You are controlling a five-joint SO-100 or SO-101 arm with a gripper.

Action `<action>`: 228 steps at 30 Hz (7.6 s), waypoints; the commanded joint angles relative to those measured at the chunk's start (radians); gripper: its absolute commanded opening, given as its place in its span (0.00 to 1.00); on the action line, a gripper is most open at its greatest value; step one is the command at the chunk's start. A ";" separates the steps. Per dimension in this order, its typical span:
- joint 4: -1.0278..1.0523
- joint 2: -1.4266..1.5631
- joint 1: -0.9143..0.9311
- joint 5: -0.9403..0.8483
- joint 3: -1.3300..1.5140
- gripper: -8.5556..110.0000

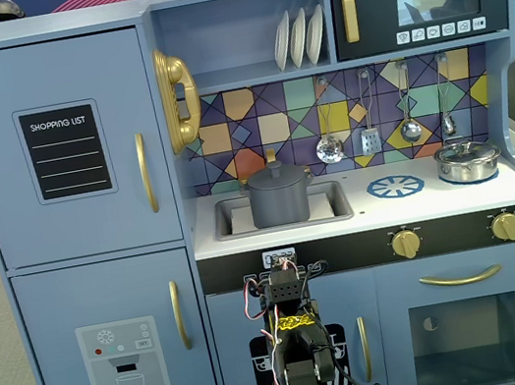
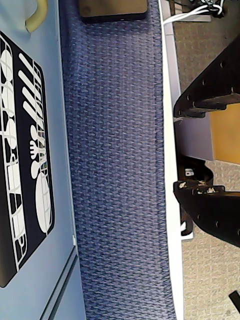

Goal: Take off the lid from the gray recipient and place it on the counter

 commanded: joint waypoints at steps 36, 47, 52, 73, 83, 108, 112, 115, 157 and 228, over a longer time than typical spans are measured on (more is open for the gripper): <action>-0.940 -0.420 0.080 -0.031 -0.764 0.21; -1.083 -0.541 0.087 -0.051 -0.831 0.31; -1.121 -0.614 0.086 -0.066 -0.853 0.30; -1.351 -0.959 0.107 -0.067 -0.976 0.29; -1.387 -1.078 0.106 -0.074 -1.042 0.28; -1.390 -1.057 0.058 -0.098 -1.103 0.07; -1.351 -1.043 0.063 -0.100 -1.160 0.07; -1.328 -1.035 0.063 -0.106 -1.192 0.07; -1.690 -1.270 0.595 -0.038 -0.946 0.07; -0.781 -0.594 0.517 0.077 -0.942 0.13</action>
